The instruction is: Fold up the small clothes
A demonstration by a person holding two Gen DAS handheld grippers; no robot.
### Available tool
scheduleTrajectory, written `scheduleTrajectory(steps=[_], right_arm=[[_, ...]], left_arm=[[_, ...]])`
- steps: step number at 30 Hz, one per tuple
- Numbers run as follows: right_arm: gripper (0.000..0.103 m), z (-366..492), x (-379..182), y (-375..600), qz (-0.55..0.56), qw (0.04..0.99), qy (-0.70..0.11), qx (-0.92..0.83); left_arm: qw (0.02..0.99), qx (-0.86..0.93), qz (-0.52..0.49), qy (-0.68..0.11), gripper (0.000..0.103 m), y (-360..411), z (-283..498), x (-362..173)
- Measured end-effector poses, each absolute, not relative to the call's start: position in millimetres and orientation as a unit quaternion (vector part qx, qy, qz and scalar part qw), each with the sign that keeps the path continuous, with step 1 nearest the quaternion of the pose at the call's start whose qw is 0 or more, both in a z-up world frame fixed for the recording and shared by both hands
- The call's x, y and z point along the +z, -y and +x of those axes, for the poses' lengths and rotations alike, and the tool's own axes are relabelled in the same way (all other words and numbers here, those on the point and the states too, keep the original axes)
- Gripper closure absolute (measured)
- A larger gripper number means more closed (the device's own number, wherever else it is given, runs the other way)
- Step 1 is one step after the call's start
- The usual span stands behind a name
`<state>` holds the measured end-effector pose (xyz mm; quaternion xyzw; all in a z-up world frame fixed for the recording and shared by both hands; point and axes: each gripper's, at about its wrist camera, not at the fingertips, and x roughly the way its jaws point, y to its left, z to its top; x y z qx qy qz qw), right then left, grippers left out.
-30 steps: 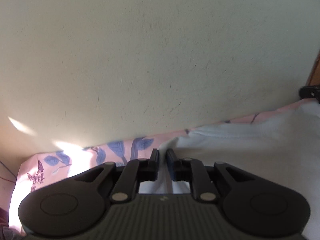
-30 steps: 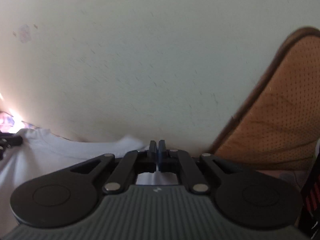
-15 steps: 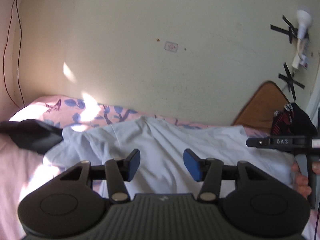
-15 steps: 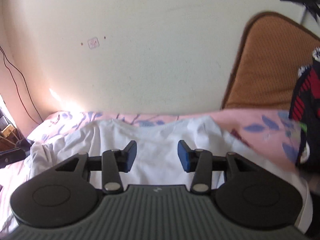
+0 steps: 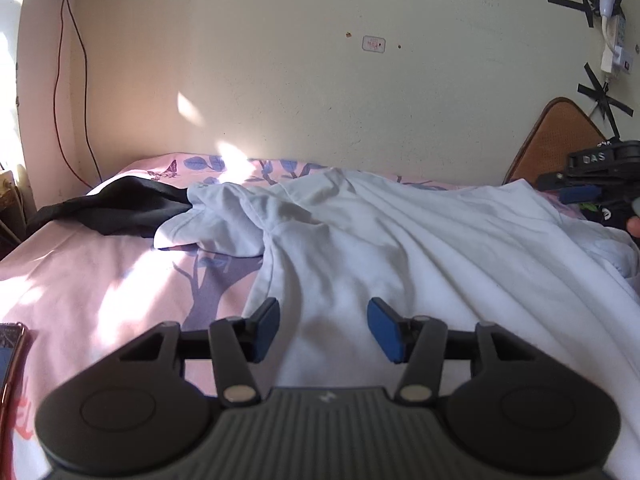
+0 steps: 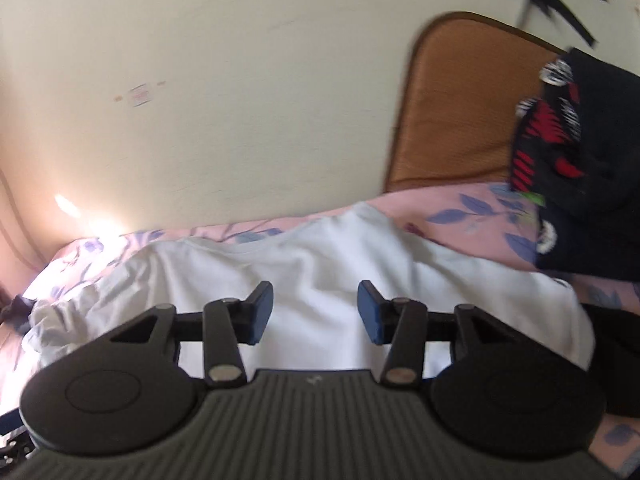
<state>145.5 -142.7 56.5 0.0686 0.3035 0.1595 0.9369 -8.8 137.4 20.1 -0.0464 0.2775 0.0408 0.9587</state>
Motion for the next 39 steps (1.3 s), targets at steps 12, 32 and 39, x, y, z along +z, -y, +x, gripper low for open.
scheduleTrajectory(steps=[12, 32, 39], right_arm=[[0.041, 142.7, 110.7, -179.6, -0.203, 0.81, -0.295, 0.465], [0.096, 136.2, 24.2, -428.9, -0.408, 0.724, -0.281, 0.48], [0.096, 158.5, 139.0, -369.2, -0.231, 0.787, -0.257, 0.511]], left_arm=[[0.963, -0.009, -0.121, -0.241, 0.051, -169.1, -33.2, 16.1], [0.957, -0.047, -0.173, -0.228, 0.051, -186.3, -34.2, 11.5], [0.957, -0.044, -0.175, -0.228, 0.051, -188.1, -32.7, 10.5]])
